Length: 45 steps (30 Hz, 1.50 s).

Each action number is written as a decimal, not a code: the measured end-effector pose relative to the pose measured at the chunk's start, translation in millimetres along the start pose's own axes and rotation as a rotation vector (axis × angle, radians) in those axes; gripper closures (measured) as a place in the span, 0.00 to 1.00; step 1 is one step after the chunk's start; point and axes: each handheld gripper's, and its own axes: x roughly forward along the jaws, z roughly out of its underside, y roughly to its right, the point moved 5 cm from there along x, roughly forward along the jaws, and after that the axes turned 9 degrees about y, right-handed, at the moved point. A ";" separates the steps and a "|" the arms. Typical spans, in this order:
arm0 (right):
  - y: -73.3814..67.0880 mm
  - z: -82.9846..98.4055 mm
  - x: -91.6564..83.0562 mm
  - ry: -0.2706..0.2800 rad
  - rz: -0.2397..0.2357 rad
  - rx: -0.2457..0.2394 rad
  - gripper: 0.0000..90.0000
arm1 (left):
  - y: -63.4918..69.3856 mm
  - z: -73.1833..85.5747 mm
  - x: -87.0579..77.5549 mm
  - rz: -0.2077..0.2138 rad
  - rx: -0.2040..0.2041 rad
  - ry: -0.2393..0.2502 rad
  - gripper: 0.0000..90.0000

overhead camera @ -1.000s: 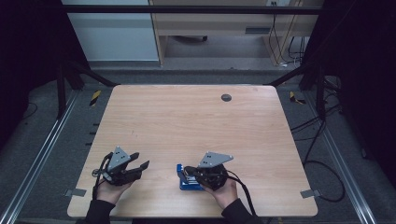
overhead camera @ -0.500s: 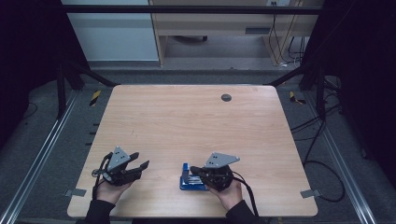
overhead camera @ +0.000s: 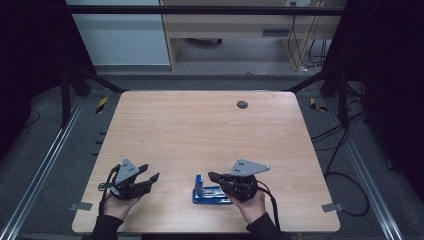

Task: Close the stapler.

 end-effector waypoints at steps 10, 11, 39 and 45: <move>-26.6 -26.0 13.2 0.038 -0.052 -0.042 1.00 | 1.0 0.8 1.1 -0.003 0.000 -0.004 0.50; -28.0 -25.9 16.0 0.028 -0.053 -0.044 1.00 | 0.9 0.8 1.1 -0.003 -0.001 -0.004 0.50; 1.0 4.7 -4.7 -0.093 0.026 -0.050 1.00 | 1.7 1.6 2.4 0.003 0.008 -0.011 0.50; 8.6 12.8 -16.0 -0.108 0.040 -0.037 1.00 | 1.9 1.8 2.5 0.003 0.007 -0.012 0.50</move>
